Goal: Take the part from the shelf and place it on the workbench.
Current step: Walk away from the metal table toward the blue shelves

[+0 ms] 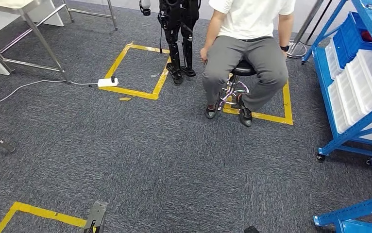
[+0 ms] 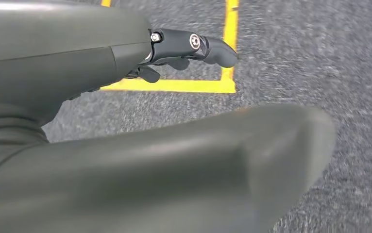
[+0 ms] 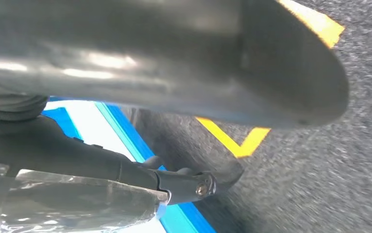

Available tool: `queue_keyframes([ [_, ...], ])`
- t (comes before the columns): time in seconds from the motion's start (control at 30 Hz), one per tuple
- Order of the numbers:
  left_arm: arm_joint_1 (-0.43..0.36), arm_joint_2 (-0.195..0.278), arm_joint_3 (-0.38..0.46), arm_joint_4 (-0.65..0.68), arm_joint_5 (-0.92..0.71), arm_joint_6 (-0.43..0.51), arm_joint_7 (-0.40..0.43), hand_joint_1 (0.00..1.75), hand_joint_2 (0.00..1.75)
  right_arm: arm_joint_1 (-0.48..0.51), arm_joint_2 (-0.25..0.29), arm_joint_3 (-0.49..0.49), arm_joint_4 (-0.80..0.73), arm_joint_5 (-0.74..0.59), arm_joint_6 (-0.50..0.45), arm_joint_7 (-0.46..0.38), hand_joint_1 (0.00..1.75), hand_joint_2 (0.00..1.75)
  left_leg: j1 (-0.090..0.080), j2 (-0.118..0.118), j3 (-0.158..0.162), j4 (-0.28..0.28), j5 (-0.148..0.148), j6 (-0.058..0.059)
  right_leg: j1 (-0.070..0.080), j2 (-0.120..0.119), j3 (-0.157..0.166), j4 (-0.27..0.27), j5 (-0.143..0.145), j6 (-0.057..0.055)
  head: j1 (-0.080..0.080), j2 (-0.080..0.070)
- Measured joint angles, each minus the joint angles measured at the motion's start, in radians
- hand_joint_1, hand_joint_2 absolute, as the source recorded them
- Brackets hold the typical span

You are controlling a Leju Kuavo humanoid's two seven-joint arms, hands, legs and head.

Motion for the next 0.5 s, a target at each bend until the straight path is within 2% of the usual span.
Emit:
queue_keyframes([
  [0.03,-0.002,0.000,-0.012,-0.001,-0.020,0.005,0.000,0.00,0.00,-0.001,0.000,-0.002,0.000,0.000,0.001,-0.003,0.00,0.00,-0.001,0.011,0.003,0.000,-0.003,-0.005,-0.003,-0.023,0.039,-0.073,0.023,0.007,0.001,0.000],
  [0.07,-0.006,0.001,-0.029,-0.004,-0.046,0.012,0.000,0.00,0.00,-0.003,-0.001,-0.003,0.000,0.002,0.002,-0.006,0.00,0.00,-0.003,0.020,0.006,0.001,-0.007,-0.011,0.000,-0.045,0.074,-0.135,0.042,0.008,0.001,0.000],
  [0.1,-0.012,0.003,-0.051,-0.008,-0.078,0.019,0.004,0.00,0.00,-0.005,-0.001,-0.006,0.000,0.005,0.005,-0.008,0.00,0.00,-0.006,0.028,0.009,0.001,-0.011,-0.018,0.004,-0.061,0.096,-0.176,0.053,0.002,0.000,0.000],
  [0.13,-0.019,0.005,-0.079,-0.014,-0.117,0.029,0.010,0.00,0.00,-0.006,-0.002,-0.008,0.000,0.009,0.008,-0.011,0.00,0.00,-0.008,0.035,0.011,0.001,-0.013,-0.023,0.010,-0.068,0.102,-0.190,0.056,-0.007,0.000,0.000],
  [0.17,-0.028,0.008,-0.110,-0.019,-0.157,0.040,0.017,0.00,0.00,-0.007,-0.003,-0.011,-0.001,0.013,0.011,-0.014,0.00,0.00,-0.008,0.043,0.013,0.000,-0.015,-0.028,0.016,-0.059,0.102,-0.191,0.058,-0.016,-0.001,0.000],
  [0.2,-0.038,0.012,-0.147,-0.025,-0.195,0.053,0.023,0.00,0.00,-0.006,-0.006,-0.014,-0.001,0.016,0.013,-0.017,0.00,0.00,-0.006,0.046,0.014,-0.001,-0.017,-0.034,0.012,-0.047,0.100,-0.192,0.060,-0.026,-0.002,0.000],
  [0.23,-0.047,0.017,-0.185,-0.030,-0.225,0.068,0.025,0.00,0.00,-0.005,-0.008,-0.018,-0.001,0.018,0.014,-0.020,0.00,0.00,-0.002,0.035,0.013,0.006,-0.023,-0.039,0.009,-0.035,0.101,-0.194,0.062,-0.033,-0.003,0.000],
  [0.27,-0.054,0.024,-0.219,-0.033,-0.248,0.084,0.022,0.00,0.00,-0.004,-0.009,-0.021,-0.001,0.019,0.014,-0.024,0.00,0.00,0.002,0.014,0.006,0.025,-0.038,-0.043,0.005,-0.024,0.102,-0.196,0.063,-0.043,-0.004,0.000],
  [0.33,-0.060,0.040,-0.279,-0.036,-0.286,0.120,0.007,0.00,0.00,-0.007,-0.011,-0.027,-0.001,0.022,0.014,-0.030,0.00,0.00,0.004,-0.040,-0.038,0.122,-0.094,-0.046,0.002,0.001,0.105,-0.198,0.066,-0.059,-0.008,0.000],
  [0.37,-0.057,0.048,-0.305,-0.036,-0.310,0.138,0.000,0.00,0.00,-0.009,-0.012,-0.030,-0.001,0.025,0.014,-0.033,0.00,0.00,0.004,-0.054,-0.072,0.189,-0.124,-0.046,0.004,0.015,0.105,-0.198,0.066,-0.066,-0.008,0.000],
  [0.4,-0.054,0.056,-0.334,-0.036,-0.342,0.157,-0.001,0.00,0.00,-0.010,-0.012,-0.033,-0.001,0.027,0.014,-0.035,0.00,0.00,0.004,-0.061,-0.104,0.246,-0.143,-0.046,0.007,0.032,0.106,-0.198,0.066,-0.068,-0.009,0.000],
  [0.43,-0.050,0.065,-0.364,-0.036,-0.381,0.172,0.005,0.00,0.00,-0.009,-0.012,-0.035,-0.001,0.030,0.014,-0.036,0.00,0.00,0.004,-0.064,-0.125,0.276,-0.143,-0.045,0.008,0.049,0.107,-0.197,0.066,-0.068,-0.009,0.000],
  [0.47,-0.046,0.074,-0.396,-0.035,-0.424,0.184,0.016,0.00,0.00,-0.009,-0.011,-0.037,-0.001,0.033,0.014,-0.036,0.00,0.00,0.004,-0.066,-0.130,0.270,-0.122,-0.043,0.009,0.065,0.108,-0.197,0.066,-0.068,-0.010,0.000],
  [0.5,-0.044,0.084,-0.430,-0.034,-0.462,0.192,0.028,0.00,0.00,-0.009,-0.011,-0.038,-0.001,0.036,0.014,-0.035,0.00,0.00,0.005,-0.072,-0.117,0.229,-0.086,-0.041,0.009,0.081,0.110,-0.196,0.066,-0.068,-0.010,0.000],
])
